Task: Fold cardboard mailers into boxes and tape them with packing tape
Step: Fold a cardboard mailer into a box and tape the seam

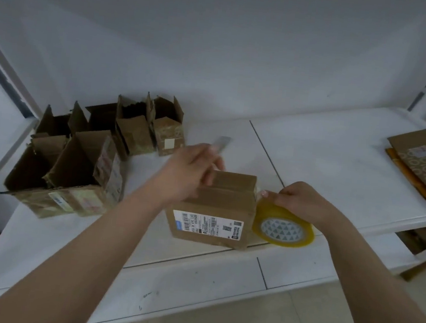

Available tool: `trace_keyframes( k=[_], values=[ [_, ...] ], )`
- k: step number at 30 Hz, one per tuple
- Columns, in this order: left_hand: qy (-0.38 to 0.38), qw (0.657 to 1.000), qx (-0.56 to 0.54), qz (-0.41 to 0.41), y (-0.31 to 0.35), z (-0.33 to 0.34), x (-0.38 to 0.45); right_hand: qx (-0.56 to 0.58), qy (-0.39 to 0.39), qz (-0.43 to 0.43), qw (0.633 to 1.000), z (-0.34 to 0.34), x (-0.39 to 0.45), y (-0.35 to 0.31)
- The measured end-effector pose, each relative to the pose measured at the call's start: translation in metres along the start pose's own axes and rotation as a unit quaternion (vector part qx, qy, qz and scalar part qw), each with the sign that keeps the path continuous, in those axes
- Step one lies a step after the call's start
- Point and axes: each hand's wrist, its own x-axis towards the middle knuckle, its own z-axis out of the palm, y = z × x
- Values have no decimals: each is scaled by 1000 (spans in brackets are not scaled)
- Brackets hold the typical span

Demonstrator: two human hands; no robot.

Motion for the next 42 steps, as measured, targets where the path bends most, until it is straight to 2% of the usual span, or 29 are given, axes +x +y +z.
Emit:
trace_keyframes(
  k=[2,4,8,11,12,15,16,20,23,26,29,32,33,34,36,37,38,40,42],
  values=[
    [-110,993,-50,-4,19,30,15,35,-15,2,999,-5,0,3],
    [-162,985,-48,-25,25,54,29,79,-43,1,996,-11,1,8],
    [-134,989,-4,-62,9,71,42,111,-112,-33,987,-24,-7,19],
    [-107,993,38,-25,1,70,44,121,-115,-52,985,-21,-7,26],
    [-106,993,52,-16,0,70,45,92,-105,-48,989,-19,-5,28],
    [-116,991,70,-17,2,70,44,-88,-81,-34,992,-15,0,31],
    [-122,990,72,-23,3,70,43,-84,-91,-38,992,-17,-1,32],
    [-191,975,97,-53,16,65,42,73,-136,-57,986,-29,-14,40],
    [-243,947,203,-52,32,64,41,110,-123,-54,985,-33,-17,37],
    [-253,904,342,-44,45,76,47,105,-90,-53,989,-35,-19,31],
    [-230,855,463,-49,47,96,51,84,-50,-50,994,-35,-22,27],
    [-197,837,510,-31,43,103,51,85,-22,-40,995,-32,-24,25],
    [-201,848,489,-31,42,100,52,104,-18,-33,994,-33,-25,27],
    [-207,874,438,-41,40,94,53,123,-17,-22,992,-33,-27,31],
    [-196,946,242,-85,33,80,51,145,-14,7,989,-35,-30,41],
    [-154,971,158,-95,29,74,50,148,-12,22,989,-35,-32,44],
    [-99,983,130,-88,24,73,48,146,-12,33,989,-35,-32,47],
    [0,976,209,-55,17,82,45,149,-9,40,988,-34,-32,47],
    [47,945,321,-36,17,98,41,158,1,34,987,-34,-29,43]
  ],
)
